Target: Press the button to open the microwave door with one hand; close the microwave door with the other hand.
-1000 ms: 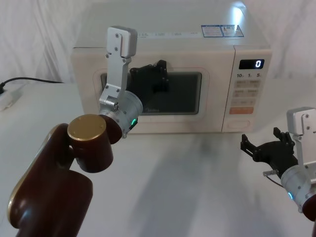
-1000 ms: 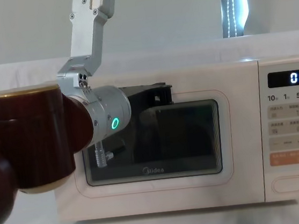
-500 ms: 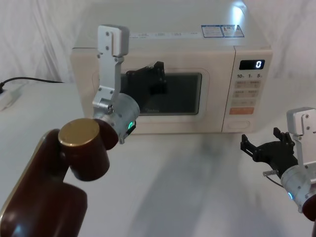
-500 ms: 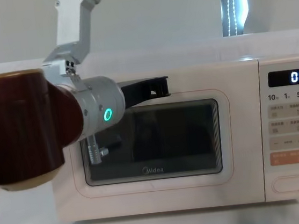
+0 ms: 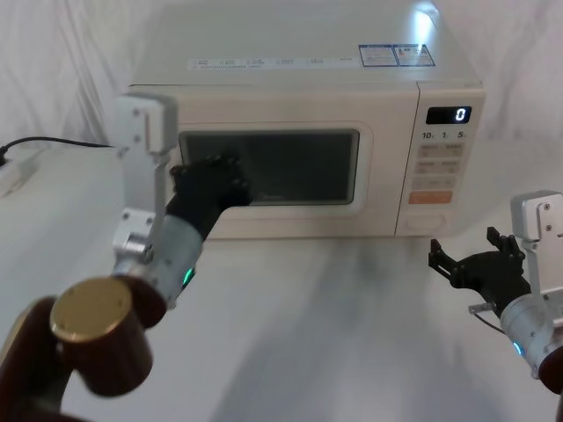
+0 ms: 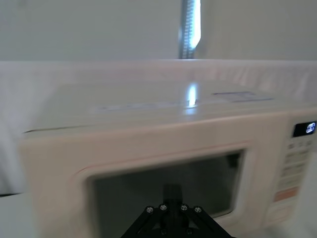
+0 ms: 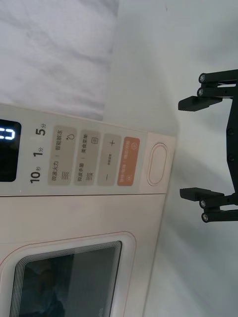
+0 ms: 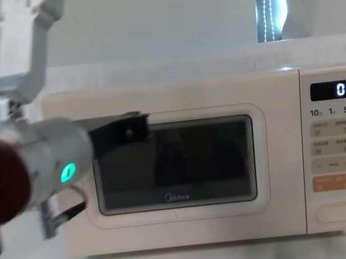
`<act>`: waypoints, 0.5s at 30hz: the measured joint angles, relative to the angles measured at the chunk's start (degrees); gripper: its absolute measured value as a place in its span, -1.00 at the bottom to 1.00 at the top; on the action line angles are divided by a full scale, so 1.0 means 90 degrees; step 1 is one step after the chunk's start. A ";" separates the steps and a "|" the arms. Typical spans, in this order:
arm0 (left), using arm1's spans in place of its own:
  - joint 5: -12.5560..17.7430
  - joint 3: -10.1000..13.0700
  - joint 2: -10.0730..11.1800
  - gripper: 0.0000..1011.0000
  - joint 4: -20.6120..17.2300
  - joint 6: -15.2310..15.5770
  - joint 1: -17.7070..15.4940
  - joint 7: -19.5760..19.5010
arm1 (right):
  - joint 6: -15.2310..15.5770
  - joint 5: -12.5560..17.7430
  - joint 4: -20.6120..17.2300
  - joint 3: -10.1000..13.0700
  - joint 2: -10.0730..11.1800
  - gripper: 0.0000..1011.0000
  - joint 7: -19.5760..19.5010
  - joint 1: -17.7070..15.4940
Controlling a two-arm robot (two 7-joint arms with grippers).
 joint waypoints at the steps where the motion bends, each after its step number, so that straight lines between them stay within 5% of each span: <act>1: 0.0044 -0.0033 0.0027 -1.00 -0.0056 -0.0029 0.0084 0.0030 | 0.0000 0.0000 0.0000 0.0000 0.0000 0.98 0.0000 0.0000; 15: 0.0570 -0.0434 0.0313 -1.00 -0.0653 -0.0797 0.1265 0.0151 | 0.0000 0.0000 0.0000 0.0000 0.0000 0.98 0.0000 0.0000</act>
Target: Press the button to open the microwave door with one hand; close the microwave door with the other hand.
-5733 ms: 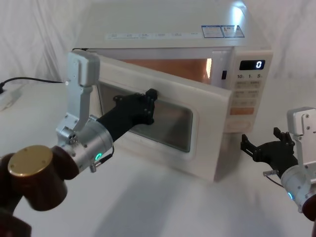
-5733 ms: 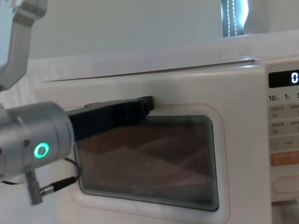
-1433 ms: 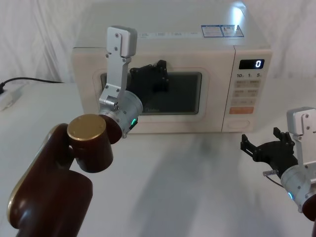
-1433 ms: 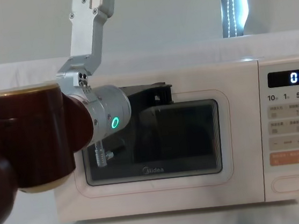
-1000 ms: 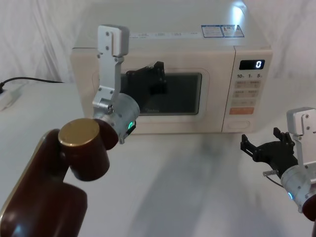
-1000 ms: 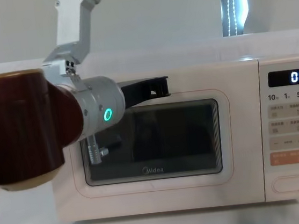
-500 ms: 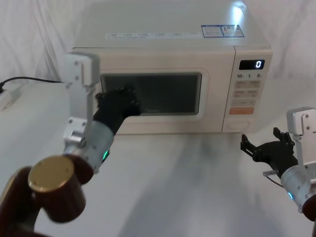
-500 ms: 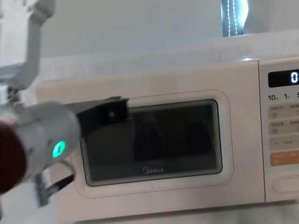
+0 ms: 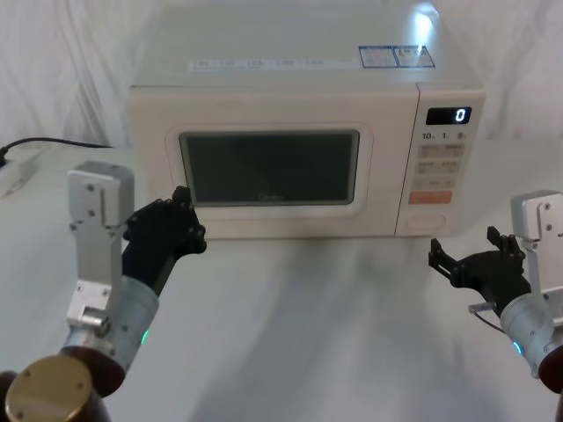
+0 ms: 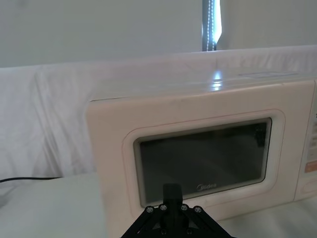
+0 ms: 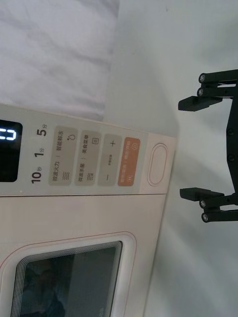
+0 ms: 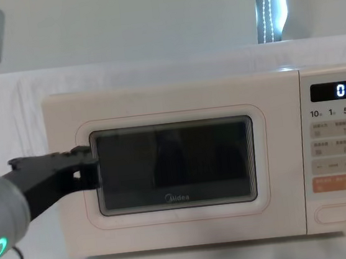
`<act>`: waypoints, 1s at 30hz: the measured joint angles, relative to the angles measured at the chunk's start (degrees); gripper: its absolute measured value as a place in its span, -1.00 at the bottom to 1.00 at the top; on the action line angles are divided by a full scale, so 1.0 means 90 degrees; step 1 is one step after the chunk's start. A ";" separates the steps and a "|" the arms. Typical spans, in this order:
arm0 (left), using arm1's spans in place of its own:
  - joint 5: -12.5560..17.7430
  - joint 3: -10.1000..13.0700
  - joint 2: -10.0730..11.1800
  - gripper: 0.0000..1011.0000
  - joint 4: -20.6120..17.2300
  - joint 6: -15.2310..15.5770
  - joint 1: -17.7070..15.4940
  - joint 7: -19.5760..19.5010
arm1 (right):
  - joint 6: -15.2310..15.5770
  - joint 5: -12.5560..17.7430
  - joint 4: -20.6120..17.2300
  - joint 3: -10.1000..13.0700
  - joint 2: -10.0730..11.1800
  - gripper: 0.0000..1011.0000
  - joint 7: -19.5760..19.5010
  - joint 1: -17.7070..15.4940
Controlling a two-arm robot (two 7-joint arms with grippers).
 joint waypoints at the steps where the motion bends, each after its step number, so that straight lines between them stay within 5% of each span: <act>1: 0.0014 -0.0025 -0.0001 -1.00 -0.0025 -0.0047 0.0057 0.0000 | 0.0000 0.0000 0.0000 0.0000 0.0000 0.98 0.0000 0.0000; 16: 0.0129 -0.0512 -0.0191 -0.95 -0.0221 -0.0568 0.0902 0.0077 | 0.0000 0.0000 0.0000 0.0000 0.0000 0.98 0.0000 0.0001; 30: 0.0376 -0.1077 -0.0386 -0.11 -0.0258 -0.0980 0.1480 0.0349 | 0.0000 0.0000 0.0000 0.0000 0.0000 0.98 0.0000 0.0000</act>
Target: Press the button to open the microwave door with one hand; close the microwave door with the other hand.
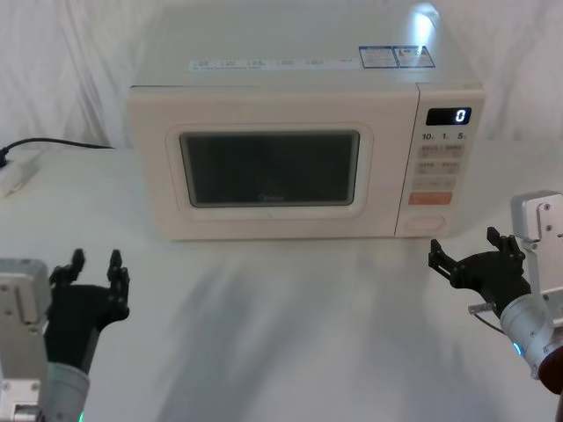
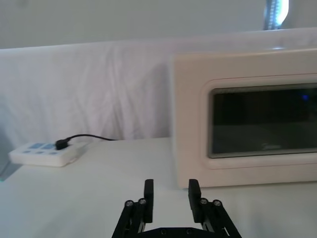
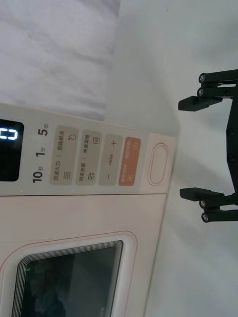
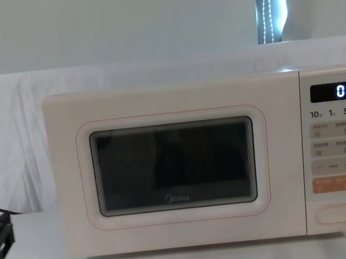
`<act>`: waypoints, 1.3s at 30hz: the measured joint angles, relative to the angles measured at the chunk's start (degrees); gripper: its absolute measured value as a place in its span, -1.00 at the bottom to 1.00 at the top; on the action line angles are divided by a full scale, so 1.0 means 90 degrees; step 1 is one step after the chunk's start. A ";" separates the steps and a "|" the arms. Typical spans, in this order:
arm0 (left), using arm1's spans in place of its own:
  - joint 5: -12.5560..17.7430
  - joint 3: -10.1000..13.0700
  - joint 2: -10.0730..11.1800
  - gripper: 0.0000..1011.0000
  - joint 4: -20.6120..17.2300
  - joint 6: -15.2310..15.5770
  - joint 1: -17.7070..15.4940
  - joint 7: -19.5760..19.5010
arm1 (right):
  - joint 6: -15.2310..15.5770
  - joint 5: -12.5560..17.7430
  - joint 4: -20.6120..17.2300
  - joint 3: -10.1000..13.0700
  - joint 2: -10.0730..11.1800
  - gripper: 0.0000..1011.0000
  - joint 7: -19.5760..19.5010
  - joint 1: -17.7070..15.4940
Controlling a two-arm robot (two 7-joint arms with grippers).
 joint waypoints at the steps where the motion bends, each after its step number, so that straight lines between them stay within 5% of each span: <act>1: 0.0004 -0.0024 -0.0009 -0.07 0.0002 -0.0014 0.0016 0.0006 | 0.0000 0.0000 0.0000 0.0000 0.0000 0.98 0.0000 0.0000; 18: 0.0009 -0.0028 -0.0010 0.95 0.0017 -0.0022 0.0016 0.0020 | 0.0000 0.0000 0.0000 0.0000 0.0000 0.98 0.0000 0.0000; 39: -0.0002 -0.0004 0.0002 0.98 0.0017 0.0000 0.0000 0.0002 | 0.0000 0.0000 0.0000 0.0000 0.0000 0.98 0.0000 0.0000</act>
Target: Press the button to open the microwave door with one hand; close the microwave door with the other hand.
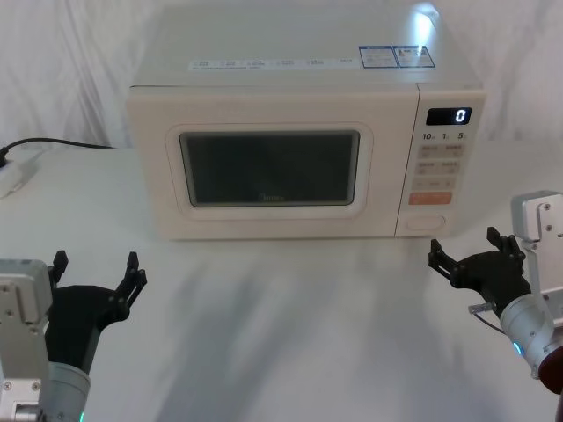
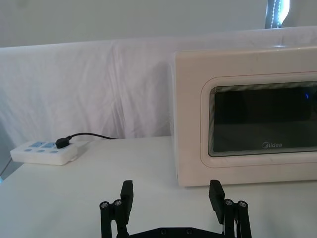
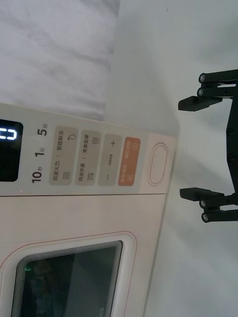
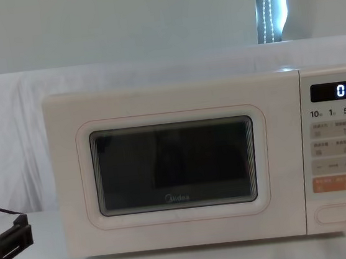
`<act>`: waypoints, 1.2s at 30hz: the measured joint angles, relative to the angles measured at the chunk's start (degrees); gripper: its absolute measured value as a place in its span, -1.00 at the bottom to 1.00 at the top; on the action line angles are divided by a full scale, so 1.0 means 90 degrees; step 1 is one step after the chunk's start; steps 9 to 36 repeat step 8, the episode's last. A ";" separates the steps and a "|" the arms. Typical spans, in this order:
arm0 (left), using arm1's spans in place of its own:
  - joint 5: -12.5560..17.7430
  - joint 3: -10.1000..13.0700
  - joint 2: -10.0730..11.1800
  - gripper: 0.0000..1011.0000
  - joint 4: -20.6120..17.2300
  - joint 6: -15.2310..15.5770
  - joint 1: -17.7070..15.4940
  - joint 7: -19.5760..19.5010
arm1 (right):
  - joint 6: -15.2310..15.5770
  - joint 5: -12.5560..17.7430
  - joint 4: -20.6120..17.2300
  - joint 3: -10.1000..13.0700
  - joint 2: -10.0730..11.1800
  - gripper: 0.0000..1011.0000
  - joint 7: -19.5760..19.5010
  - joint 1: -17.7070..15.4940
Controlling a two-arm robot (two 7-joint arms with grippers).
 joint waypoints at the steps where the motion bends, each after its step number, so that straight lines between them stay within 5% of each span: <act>1: 0.0000 0.0001 0.0000 0.98 0.0000 0.0000 0.0000 -0.0001 | 0.0000 0.0000 0.0000 0.0000 0.0000 0.98 0.0000 0.0000; 36: 0.0000 0.0004 0.0000 0.98 0.0000 0.0003 0.0000 -0.0004 | 0.0000 0.0000 0.0000 0.0000 0.0000 0.98 0.0000 0.0000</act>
